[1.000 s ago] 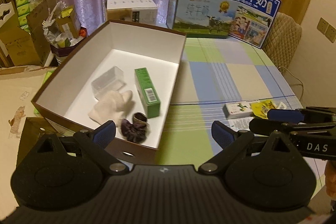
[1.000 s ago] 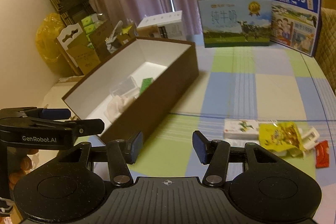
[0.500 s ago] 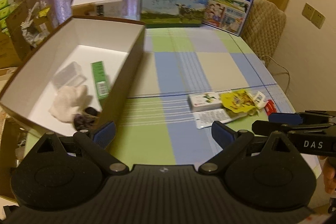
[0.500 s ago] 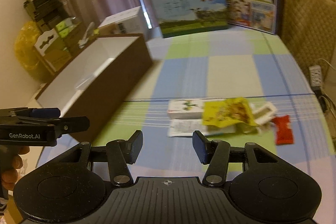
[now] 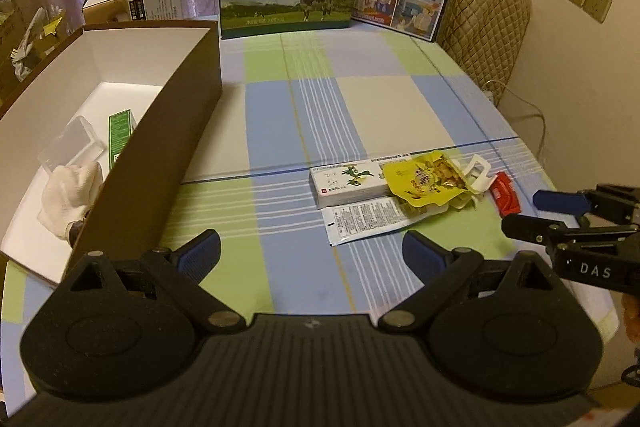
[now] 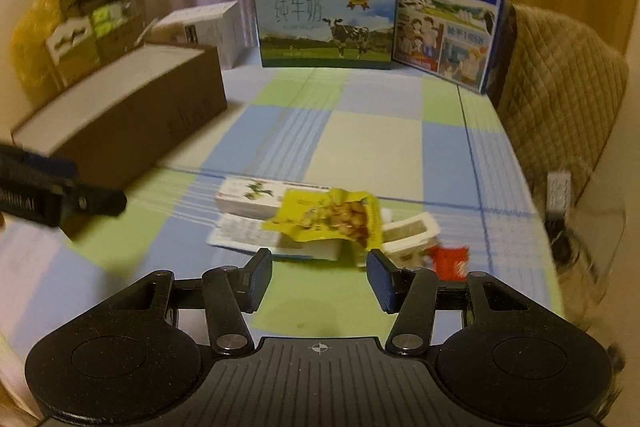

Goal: Organize objects
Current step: 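Withdraw both tools from the shoebox toward the remaining items, then grasp the yellow snack packet with the right tool and lift it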

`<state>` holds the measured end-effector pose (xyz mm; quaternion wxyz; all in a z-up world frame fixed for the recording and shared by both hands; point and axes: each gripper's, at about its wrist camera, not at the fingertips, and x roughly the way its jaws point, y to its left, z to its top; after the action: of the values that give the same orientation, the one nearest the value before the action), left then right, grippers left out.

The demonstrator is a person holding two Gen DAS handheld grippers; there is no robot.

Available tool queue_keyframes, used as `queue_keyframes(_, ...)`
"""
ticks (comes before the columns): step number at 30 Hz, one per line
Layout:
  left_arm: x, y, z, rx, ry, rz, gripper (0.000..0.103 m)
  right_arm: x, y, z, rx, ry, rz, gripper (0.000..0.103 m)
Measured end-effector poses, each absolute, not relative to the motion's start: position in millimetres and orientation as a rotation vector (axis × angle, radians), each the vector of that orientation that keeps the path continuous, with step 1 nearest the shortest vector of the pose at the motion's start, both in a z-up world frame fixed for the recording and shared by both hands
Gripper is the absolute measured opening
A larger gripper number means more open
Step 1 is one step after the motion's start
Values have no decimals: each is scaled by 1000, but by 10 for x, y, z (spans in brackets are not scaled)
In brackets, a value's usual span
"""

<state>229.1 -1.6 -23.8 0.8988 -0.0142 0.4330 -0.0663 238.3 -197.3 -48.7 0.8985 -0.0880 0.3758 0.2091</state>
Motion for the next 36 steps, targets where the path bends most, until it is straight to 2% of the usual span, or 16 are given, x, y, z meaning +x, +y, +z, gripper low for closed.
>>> queue_keyframes(8,2472,-143,-452,-28,932,-108,96,2585,-2024,-731,-230,794,474,50)
queue_keyframes(24,2829,-127,-793,-33,1000,-13,95,2806,-1651,-1341,-668,601,589,50)
queue_keyframes(36,2958,-51,-945,-40,1042,17,95,2947,-1477,-1519,-738,477,584,49)
